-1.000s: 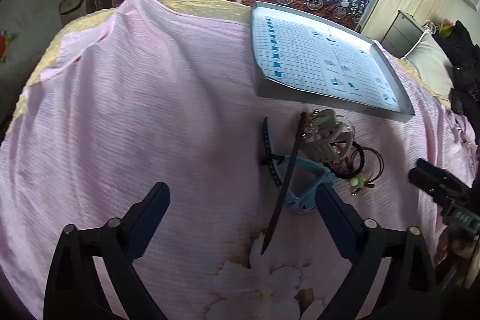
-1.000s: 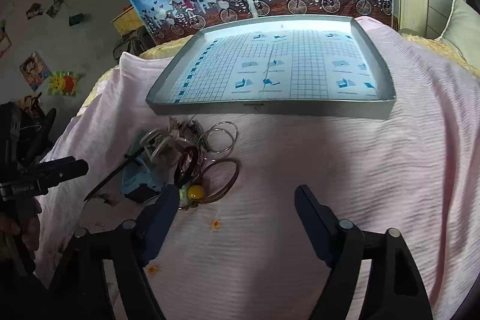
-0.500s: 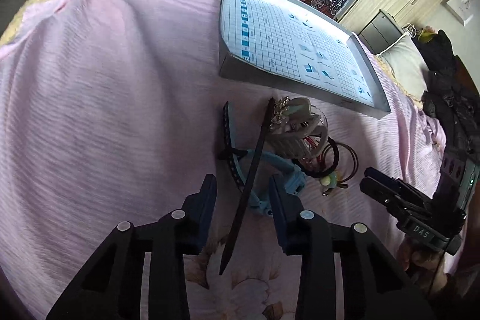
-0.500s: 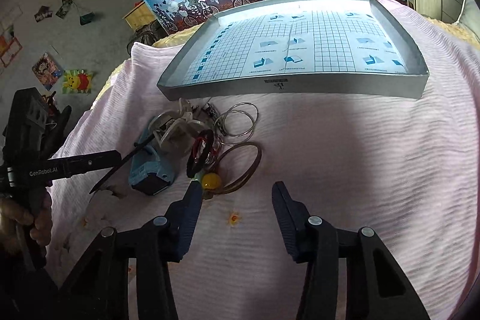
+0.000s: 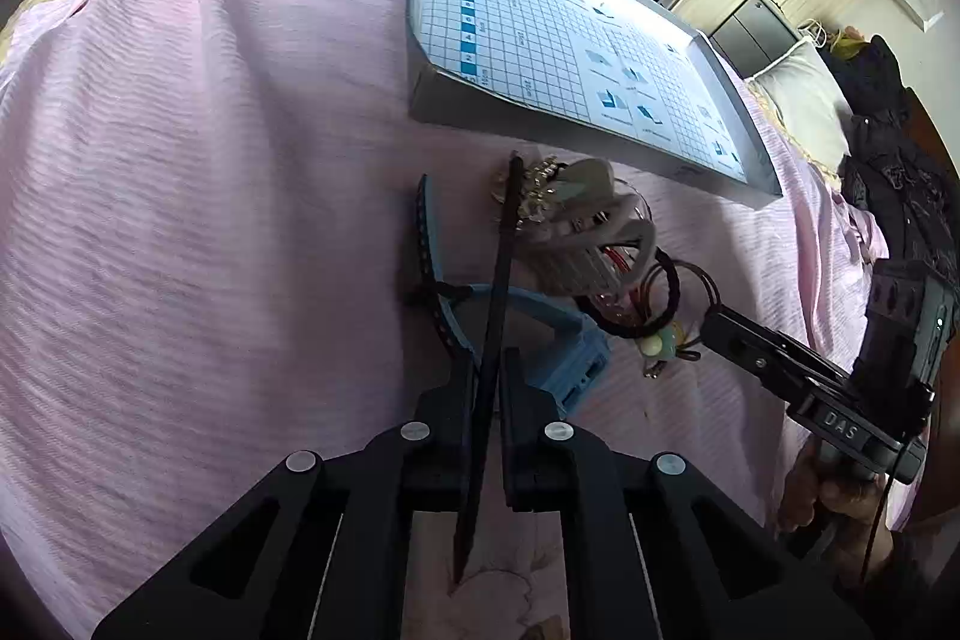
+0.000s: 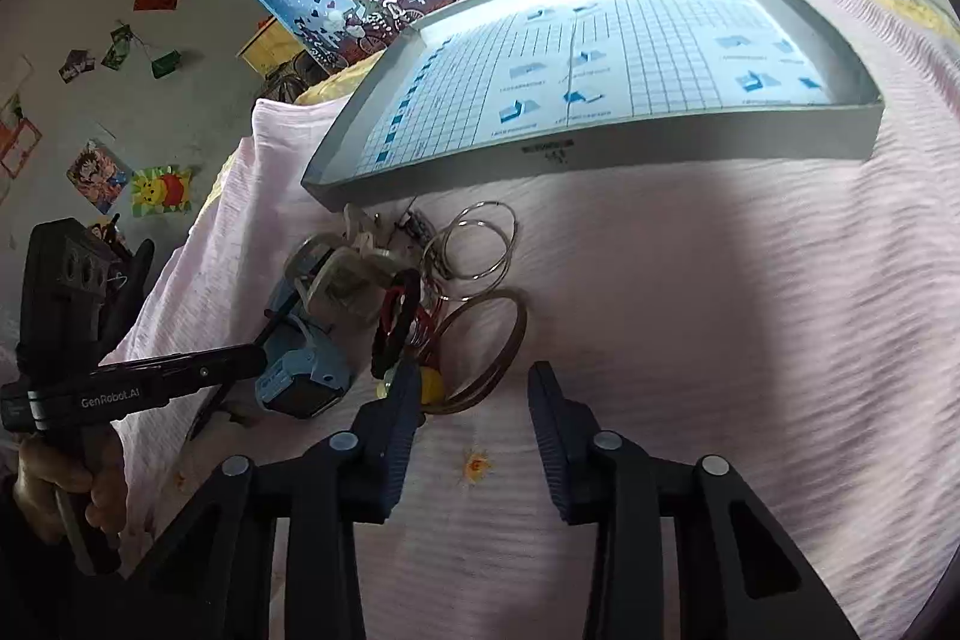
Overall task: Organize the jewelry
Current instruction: 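Grasp the brown beaded hair tie with the right tool while the left tool grasps the gold-flower black hairpin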
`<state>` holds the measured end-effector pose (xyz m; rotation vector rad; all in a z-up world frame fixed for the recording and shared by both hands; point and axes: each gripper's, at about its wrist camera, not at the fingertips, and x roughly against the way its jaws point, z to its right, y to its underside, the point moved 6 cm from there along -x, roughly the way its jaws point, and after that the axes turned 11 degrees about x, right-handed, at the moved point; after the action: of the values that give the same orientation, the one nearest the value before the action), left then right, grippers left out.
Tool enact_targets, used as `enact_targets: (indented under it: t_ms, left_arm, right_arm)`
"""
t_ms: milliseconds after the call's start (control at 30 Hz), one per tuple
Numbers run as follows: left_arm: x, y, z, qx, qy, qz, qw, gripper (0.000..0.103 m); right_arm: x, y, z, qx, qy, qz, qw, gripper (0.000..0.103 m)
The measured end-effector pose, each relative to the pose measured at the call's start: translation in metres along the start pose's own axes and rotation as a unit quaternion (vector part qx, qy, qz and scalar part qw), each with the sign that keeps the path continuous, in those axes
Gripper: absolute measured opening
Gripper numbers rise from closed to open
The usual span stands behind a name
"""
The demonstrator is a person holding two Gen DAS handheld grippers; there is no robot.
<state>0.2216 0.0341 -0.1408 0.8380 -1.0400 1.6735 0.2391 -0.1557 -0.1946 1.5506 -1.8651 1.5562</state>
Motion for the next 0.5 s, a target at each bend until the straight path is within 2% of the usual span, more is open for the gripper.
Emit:
enact_targets:
  t_ms: [133,233,400,500]
  left_arm:
    - [0.006,0.006,0.007,0.015,0.027,-0.013,0.9994,0.003]
    - [0.005,0.012,0.01,0.034,0.045,-0.026,0.9981,0.003]
    - [0.011,0.02,0.011,0.04,0.047,-0.031,0.9976,0.003]
    - [0.023,0.021,0.013,0.055,0.075,-0.015,0.9956,0.003]
  right_arm:
    - [-0.003,0.003,-0.002,0.003,-0.006,-0.006,1.0,0.017]
    - [-0.001,0.003,-0.002,-0.001,-0.012,0.0,1.0,0.011]
    - [0.007,0.001,-0.004,0.006,-0.012,0.017,1.0,0.006]
    - [0.015,-0.002,-0.007,0.019,0.001,0.03,0.999,0.005]
